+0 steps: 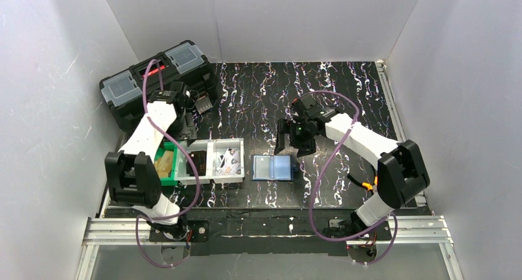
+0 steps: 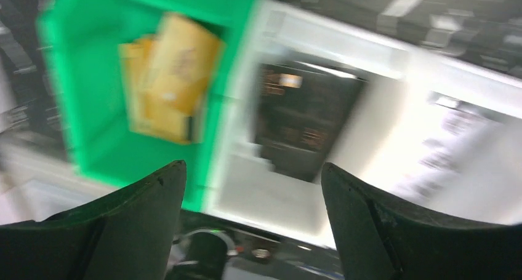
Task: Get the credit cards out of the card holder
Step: Place the credit card in the storage box, then remove the credit card from the card holder.
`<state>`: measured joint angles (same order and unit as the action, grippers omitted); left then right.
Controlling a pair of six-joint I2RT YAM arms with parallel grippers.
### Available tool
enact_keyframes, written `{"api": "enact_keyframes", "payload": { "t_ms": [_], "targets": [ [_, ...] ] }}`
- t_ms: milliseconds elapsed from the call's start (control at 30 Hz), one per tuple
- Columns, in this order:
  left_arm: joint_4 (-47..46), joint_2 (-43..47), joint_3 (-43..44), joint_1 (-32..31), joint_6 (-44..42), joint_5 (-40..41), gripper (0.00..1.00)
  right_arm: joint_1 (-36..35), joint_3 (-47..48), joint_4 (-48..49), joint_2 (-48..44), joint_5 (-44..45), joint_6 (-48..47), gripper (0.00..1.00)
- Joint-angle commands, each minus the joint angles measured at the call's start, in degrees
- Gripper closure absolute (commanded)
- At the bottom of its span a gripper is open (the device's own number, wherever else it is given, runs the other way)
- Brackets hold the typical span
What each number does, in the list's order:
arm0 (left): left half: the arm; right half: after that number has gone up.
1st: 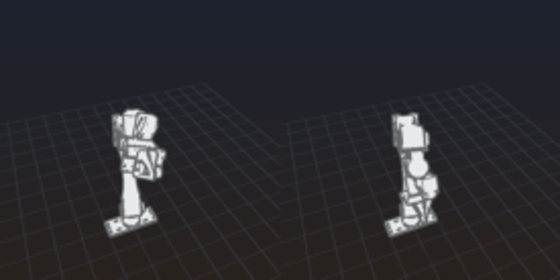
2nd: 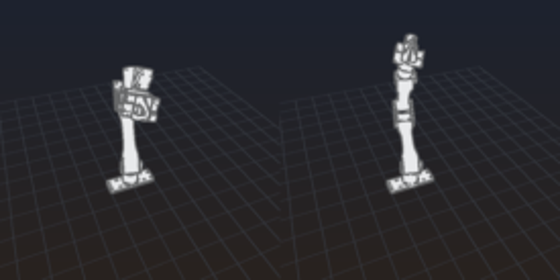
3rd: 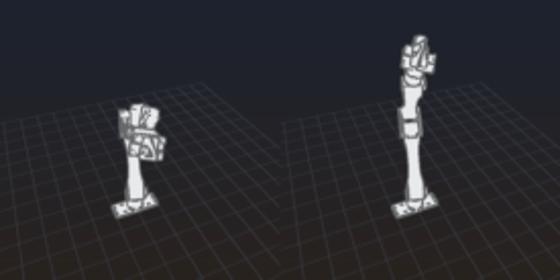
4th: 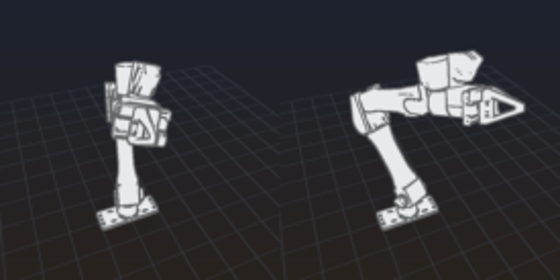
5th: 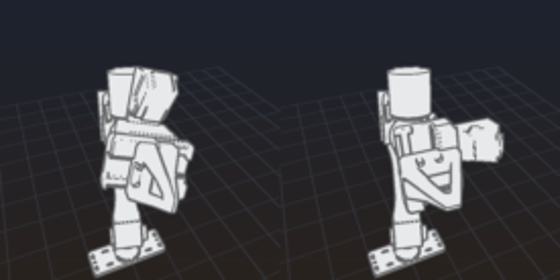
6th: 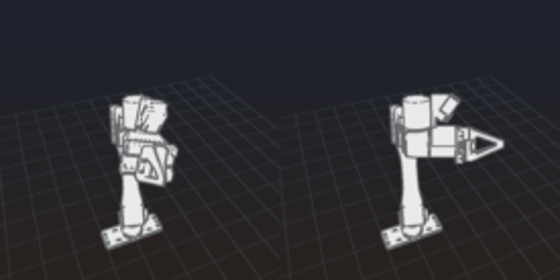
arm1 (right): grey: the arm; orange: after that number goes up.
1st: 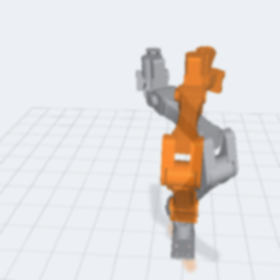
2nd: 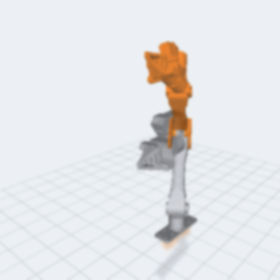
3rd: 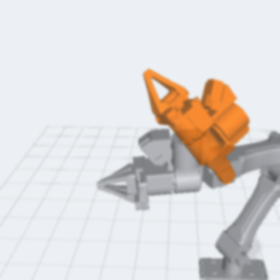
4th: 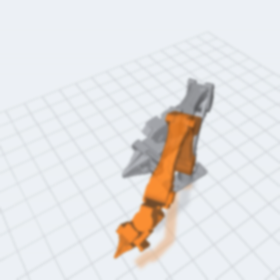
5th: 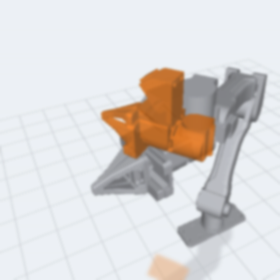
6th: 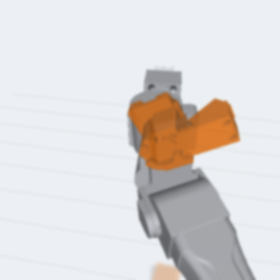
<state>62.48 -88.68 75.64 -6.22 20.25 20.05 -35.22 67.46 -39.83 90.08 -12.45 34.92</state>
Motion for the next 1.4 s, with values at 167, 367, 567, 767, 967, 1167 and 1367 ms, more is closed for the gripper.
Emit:
{"api": "enact_keyframes", "payload": {
  "t_ms": [167,367,567,767,967,1167,1367],
  "targets": [
    [-13.13,5.67,-1.43,-12.48,7.00,-35.31,0.20,-8.15,6.69,-2.35,6.58,10.07,7.33,0.02],
    [-17.28,3.66,-1.58,-16.37,13.81,-37.81,0.23,-11.78,9.74,-2.42,11.17,11.87,7.96,0.16],
    [-14.78,6.79,-1.88,-14.43,16.82,-29.42,0.22,-14.22,13.34,-4.12,15.85,14.02,7.32,0.21],
    [-14.33,8.94,-2.36,-12.24,16.97,-28.74,0.22,-15.42,16.23,-5.67,19.49,14.58,6.80,0.24],
    [-14.85,9.23,-2.88,-12.16,17.20,-30.36,0.23,-16.22,19.97,-8.05,24.03,14.79,5.39,0.24],
    [-15.00,9.19,-2.67,-12.22,17.02,-30.77,0.23,-16.44,23.16,-12.67,28.09,17.54,3.55,0.25],
    [-14.81,8.69,-2.11,-12.18,17.14,-30.97,0.24,-16.28,24.30,-15.35,30.50,21.08,0.60,0.41]
  ]
}}
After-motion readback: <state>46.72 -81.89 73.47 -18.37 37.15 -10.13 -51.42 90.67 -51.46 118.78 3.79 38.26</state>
